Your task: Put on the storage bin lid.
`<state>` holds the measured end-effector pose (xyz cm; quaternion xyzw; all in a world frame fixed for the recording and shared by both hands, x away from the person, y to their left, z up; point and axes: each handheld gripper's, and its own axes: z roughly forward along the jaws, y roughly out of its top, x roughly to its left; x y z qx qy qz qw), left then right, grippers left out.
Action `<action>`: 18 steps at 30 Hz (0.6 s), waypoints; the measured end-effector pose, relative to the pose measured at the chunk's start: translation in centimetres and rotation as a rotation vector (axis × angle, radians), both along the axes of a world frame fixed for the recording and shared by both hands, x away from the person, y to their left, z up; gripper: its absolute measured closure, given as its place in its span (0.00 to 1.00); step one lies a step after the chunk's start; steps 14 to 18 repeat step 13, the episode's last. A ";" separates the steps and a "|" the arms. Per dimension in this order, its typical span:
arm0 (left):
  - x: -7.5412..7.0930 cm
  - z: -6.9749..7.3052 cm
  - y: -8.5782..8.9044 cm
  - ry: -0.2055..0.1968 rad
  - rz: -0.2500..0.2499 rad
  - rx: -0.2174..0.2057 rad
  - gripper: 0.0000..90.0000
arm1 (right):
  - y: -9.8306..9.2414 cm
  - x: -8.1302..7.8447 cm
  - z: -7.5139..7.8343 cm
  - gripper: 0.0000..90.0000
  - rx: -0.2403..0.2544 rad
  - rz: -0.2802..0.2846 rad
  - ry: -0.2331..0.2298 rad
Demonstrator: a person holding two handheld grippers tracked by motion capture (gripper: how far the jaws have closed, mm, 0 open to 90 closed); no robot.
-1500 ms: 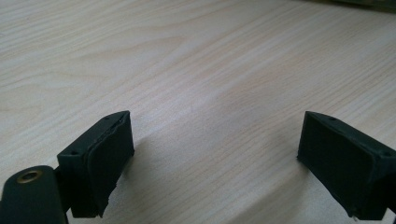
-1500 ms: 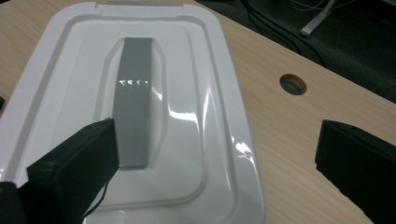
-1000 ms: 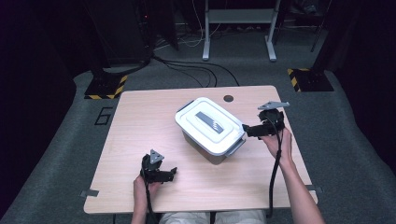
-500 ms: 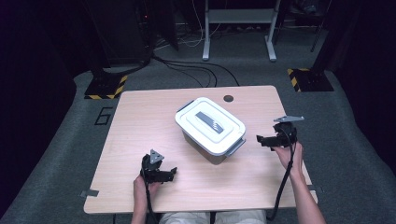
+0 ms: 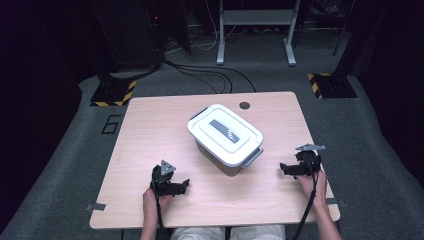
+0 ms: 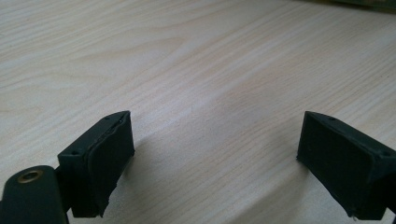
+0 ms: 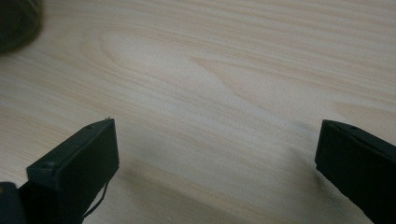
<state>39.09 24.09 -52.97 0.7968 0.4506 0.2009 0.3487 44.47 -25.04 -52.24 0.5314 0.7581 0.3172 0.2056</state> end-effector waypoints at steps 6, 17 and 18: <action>0.0 0.0 0.0 -0.001 0.000 0.001 0.11 | 0.2 -0.4 -0.6 0.00 -0.018 0.005 -0.030; 0.0 0.0 0.0 -0.001 -0.001 0.001 0.11 | 0.2 -0.5 -0.6 0.00 -0.017 0.010 -0.028; 0.0 0.0 0.0 -0.001 -0.001 0.001 0.11 | 0.2 -0.5 -0.6 0.00 -0.017 0.010 -0.028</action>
